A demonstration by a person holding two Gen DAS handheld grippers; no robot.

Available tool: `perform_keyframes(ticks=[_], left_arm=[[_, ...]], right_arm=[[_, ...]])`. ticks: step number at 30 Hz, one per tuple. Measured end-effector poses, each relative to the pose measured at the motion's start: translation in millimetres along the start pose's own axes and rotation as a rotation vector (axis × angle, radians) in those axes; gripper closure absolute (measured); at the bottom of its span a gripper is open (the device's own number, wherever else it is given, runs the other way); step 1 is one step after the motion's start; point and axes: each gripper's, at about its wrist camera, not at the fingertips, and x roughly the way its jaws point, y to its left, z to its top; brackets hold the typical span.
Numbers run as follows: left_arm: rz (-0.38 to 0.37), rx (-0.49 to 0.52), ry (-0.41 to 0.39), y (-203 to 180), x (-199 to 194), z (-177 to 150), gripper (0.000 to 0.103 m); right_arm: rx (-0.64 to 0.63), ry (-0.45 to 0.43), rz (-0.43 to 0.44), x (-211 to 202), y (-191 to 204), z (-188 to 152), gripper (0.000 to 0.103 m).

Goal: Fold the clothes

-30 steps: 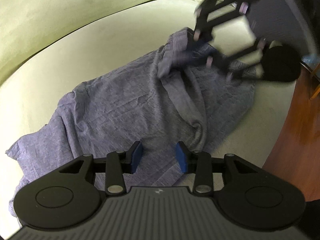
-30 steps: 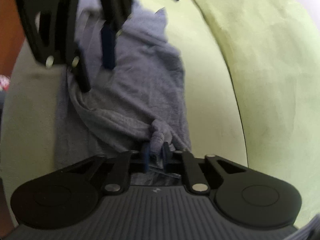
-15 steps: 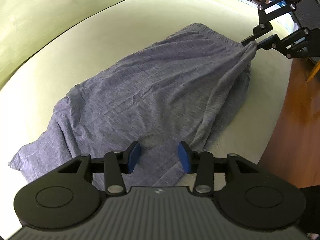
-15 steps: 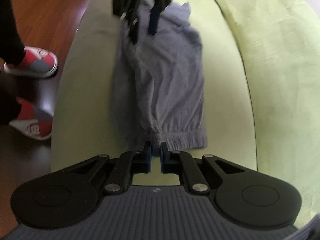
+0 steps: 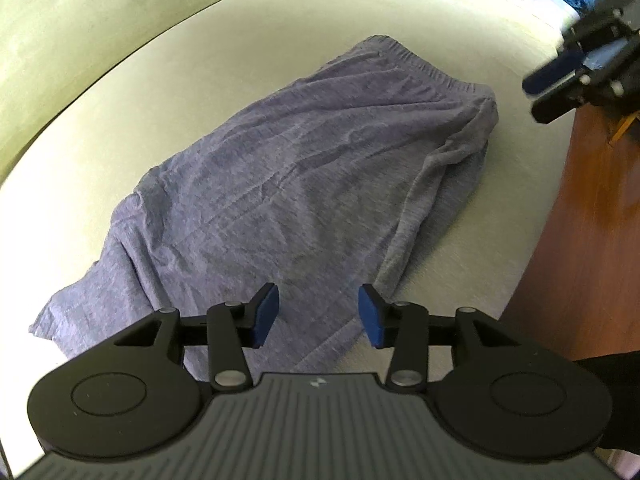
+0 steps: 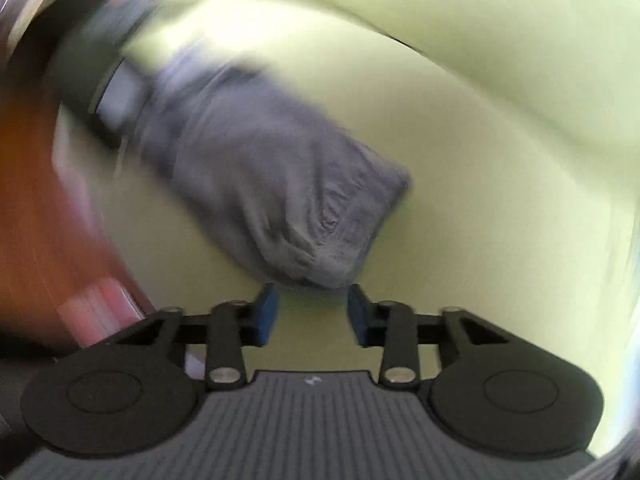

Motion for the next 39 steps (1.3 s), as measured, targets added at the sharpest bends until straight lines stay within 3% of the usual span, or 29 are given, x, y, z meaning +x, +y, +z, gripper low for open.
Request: perform_keyframes(ticks=[1,2,4,6,7,9,16,18,19,24,28,32,37,39], left_arm=[[0.003,0.002,0.007,-1.0,0.9,-0.4,0.053],[0.005,0.004,0.013,-2.0,1.4,-0.8,0.053],[0.008,0.01,0.01,-4.3,0.3,-0.4,0.053],[0.004,0.015,-0.005,-6.7,-0.7,1.7,0.053],[0.001,0.017,-0.014,-7.7,-1.4,2.9,0.053],[-0.004,0.02,-0.025,-8.5,-2.8,5.1,0.053],[-0.007,0.023,-0.01,-7.7,10.9,6.5,0.053],[-0.005,0.035,-0.015,-8.0,13.5,4.4,0.053],[-0.004,0.042,-0.02,-8.9,12.4,3.3,0.053],[-0.027,0.1,-0.026,-16.0,7.8,-5.0,0.053],[0.015,0.213,-0.034,-31.4,10.2,-14.6,0.052],[0.029,0.196,-0.046,-31.6,9.3,-17.9,0.048],[0.065,0.164,-0.05,-35.3,8.4,-22.9,0.047],[0.075,0.144,-0.04,-37.9,7.1,-23.8,0.048]], right_arm=[[0.201,-0.023,0.01,3.4,-3.9,-4.5,0.079],[0.292,-0.041,0.009,5.0,-5.6,-7.6,0.079],[0.592,-0.111,-0.022,8.2,-11.8,-20.0,0.077],[0.78,-0.164,-0.033,9.1,-15.8,-30.9,0.077],[0.808,-0.169,-0.027,8.5,-18.7,-33.7,0.077],[0.988,-0.188,0.016,11.9,-25.5,-47.5,0.077],[1.22,-0.234,0.053,16.6,-42.5,-69.8,0.077],[1.209,-0.243,0.06,16.7,-42.5,-70.6,0.084],[1.2,-0.246,0.062,16.5,-42.7,-70.4,0.092],[0.877,-0.303,-0.005,-6.5,-28.0,-48.7,0.095],[0.702,-0.3,-0.073,-13.1,-25.5,-45.4,0.095],[0.684,-0.266,-0.072,5.9,-35.8,-57.9,0.095],[0.649,-0.317,0.0,6.9,-37.4,-59.6,0.094],[0.64,-0.237,-0.046,8.2,-37.7,-69.6,0.086]])
